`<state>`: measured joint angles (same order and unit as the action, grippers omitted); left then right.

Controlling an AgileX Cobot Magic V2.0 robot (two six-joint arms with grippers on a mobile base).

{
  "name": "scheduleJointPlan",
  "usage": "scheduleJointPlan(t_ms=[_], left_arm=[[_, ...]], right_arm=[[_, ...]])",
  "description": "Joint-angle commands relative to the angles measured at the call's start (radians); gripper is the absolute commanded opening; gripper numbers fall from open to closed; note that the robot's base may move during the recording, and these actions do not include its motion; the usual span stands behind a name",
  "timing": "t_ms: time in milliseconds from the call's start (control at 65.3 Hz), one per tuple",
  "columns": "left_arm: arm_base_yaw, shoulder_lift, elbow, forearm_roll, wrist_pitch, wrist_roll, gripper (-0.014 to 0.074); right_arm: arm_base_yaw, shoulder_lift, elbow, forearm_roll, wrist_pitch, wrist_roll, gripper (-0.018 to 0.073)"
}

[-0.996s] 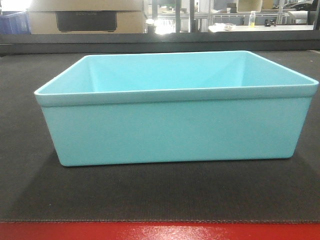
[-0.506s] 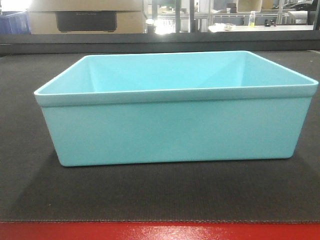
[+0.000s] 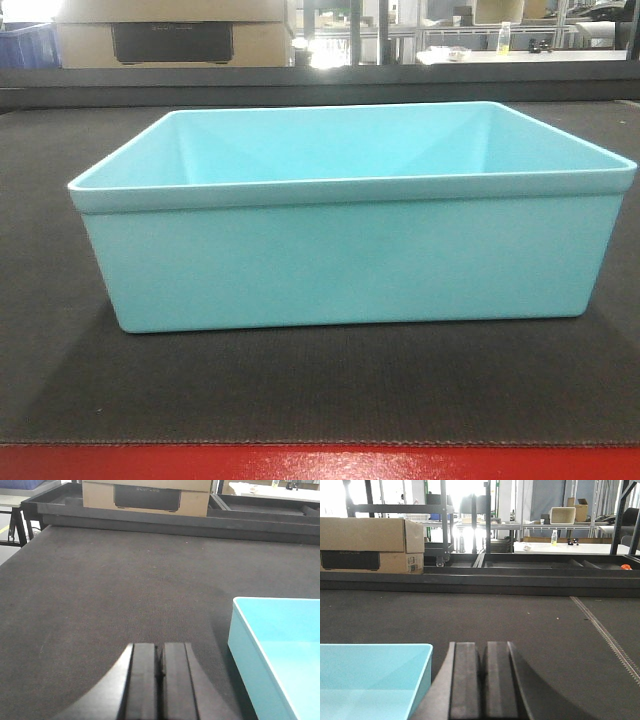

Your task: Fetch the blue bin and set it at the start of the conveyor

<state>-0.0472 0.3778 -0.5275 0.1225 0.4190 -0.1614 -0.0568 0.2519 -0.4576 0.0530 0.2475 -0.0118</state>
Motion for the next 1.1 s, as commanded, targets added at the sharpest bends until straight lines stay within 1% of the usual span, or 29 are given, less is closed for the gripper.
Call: scheduleJointPlan(t_ms=[0, 306, 383, 414, 429, 444, 475, 536, 567, 628, 720, 812, 843, 904, 950, 1011, 1026, 1057, 1088], left_arm=[[0.002, -0.004, 0.001, -0.001, -0.023, 0.001, -0.0111], [0.002, -0.004, 0.001, -0.001, -0.023, 0.001, -0.0111], [0.003, -0.015, 0.001, -0.02, -0.023, 0.001, -0.0111], [0.008, -0.026, 0.001, -0.027, -0.02, 0.017, -0.0111], [0.01, -0.031, 0.001, -0.032, -0.02, 0.033, -0.0111], [0.013, -0.037, 0.003, -0.042, -0.02, 0.067, -0.0111], [0.021, -0.051, 0.013, -0.072, -0.02, 0.119, -0.0111], [0.043, -0.097, 0.045, -0.157, -0.032, 0.209, -0.0111], [0.055, -0.119, 0.069, -0.187, -0.05, 0.223, -0.0111], [0.084, -0.176, 0.135, -0.218, -0.091, 0.235, -0.0111], [0.111, -0.285, 0.264, -0.207, -0.186, 0.235, -0.0111], [0.113, -0.378, 0.372, -0.188, -0.259, 0.235, -0.0111], [0.113, -0.378, 0.402, -0.188, -0.274, 0.235, -0.0111], [0.111, -0.378, 0.465, -0.188, -0.352, 0.235, -0.0111], [0.11, -0.378, 0.506, -0.188, -0.39, 0.235, -0.0111], [0.11, -0.378, 0.527, -0.188, -0.459, 0.235, -0.0111], [0.11, -0.378, 0.527, -0.188, -0.468, 0.235, -0.0111], [0.11, -0.378, 0.527, -0.188, -0.419, 0.235, -0.0111], [0.11, -0.378, 0.527, -0.188, -0.419, 0.235, -0.0111]], right_arm=[[0.0, -0.005, 0.001, -0.007, -0.024, -0.005, -0.0162], [0.0, -0.005, 0.001, -0.007, -0.024, -0.005, -0.0162], [0.0, -0.005, 0.001, -0.007, -0.024, -0.005, -0.0162], [0.0, -0.005, 0.001, -0.007, -0.024, -0.005, -0.0162], [0.0, -0.005, 0.001, -0.007, -0.024, -0.005, -0.0162], [0.0, -0.005, 0.001, -0.007, -0.024, -0.005, -0.0162], [0.0, -0.005, 0.001, -0.007, -0.024, -0.005, -0.0162], [0.0, -0.005, 0.001, -0.007, -0.024, -0.005, -0.0162], [0.0, -0.005, 0.001, -0.007, -0.024, -0.005, -0.0162], [0.0, -0.005, 0.001, -0.007, -0.024, -0.005, -0.0162], [0.0, -0.005, 0.001, -0.007, -0.024, -0.005, -0.0162], [0.0, -0.005, 0.001, -0.007, -0.024, -0.005, -0.0162], [0.0, -0.005, 0.001, -0.007, -0.024, -0.005, -0.0162], [0.0, -0.005, 0.001, -0.007, -0.024, -0.005, -0.0162], [0.0, -0.006, 0.001, -0.007, -0.026, -0.005, -0.0162], [0.0, -0.006, 0.001, -0.007, -0.027, -0.005, -0.0162], [0.0, -0.006, 0.001, -0.007, -0.027, -0.005, -0.0162], [0.0, -0.006, 0.001, -0.007, -0.028, -0.005, -0.0162], [0.0, -0.006, 0.001, -0.007, -0.028, -0.005, -0.0162]])
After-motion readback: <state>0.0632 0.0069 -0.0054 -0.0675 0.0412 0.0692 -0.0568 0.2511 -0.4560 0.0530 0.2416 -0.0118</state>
